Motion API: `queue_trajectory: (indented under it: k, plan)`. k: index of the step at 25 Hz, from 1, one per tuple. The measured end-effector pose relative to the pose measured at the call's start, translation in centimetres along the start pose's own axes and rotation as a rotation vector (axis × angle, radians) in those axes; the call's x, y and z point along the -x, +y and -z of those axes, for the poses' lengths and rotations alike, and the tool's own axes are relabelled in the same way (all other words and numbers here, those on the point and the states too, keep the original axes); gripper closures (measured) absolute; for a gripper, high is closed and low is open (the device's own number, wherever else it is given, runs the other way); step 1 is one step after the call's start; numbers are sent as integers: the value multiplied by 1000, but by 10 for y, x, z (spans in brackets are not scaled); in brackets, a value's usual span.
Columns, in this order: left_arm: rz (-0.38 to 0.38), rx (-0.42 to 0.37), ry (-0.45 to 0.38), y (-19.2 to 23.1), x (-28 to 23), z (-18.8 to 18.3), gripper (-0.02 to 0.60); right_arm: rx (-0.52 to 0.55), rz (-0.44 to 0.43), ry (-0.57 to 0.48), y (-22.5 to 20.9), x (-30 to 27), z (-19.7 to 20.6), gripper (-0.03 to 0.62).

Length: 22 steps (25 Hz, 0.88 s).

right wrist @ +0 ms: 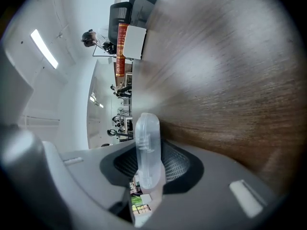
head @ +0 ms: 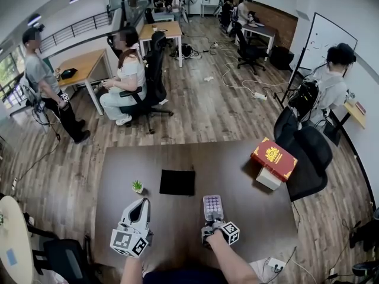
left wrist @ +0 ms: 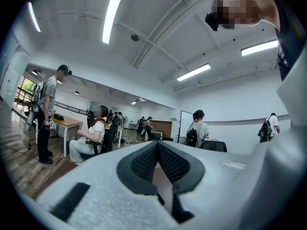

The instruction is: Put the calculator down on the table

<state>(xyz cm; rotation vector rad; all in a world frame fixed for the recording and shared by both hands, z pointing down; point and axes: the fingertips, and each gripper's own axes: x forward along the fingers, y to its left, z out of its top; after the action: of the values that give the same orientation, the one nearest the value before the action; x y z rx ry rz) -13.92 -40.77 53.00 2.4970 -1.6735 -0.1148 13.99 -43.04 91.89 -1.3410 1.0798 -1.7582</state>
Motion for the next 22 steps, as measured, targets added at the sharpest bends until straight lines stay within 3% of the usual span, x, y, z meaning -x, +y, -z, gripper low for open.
queue_trajectory:
  k: [2, 3, 5, 9, 14, 22]
  plan:
    - [-1, 2, 1, 1, 0, 0, 586, -10, 7, -7, 2, 0, -1, 465]
    - [-2, 1, 2, 1, 0, 1, 586, -17, 0, -4, 4, -2, 0, 429]
    - [-1, -2, 1, 0, -1, 1, 586, -34, -9, 10, 8, -5, 2, 256]
    - [6, 3, 1, -2, 0, 0, 586, -26, 38, 7, 13, -3, 3, 213]
    - [5, 11, -5, 0, 2, -2, 586, 1, 126, 4, 16, 3, 6, 115]
    - [15, 16, -15, -4, 3, -5, 586, 6, 211, -22, 14, 22, 5, 85]
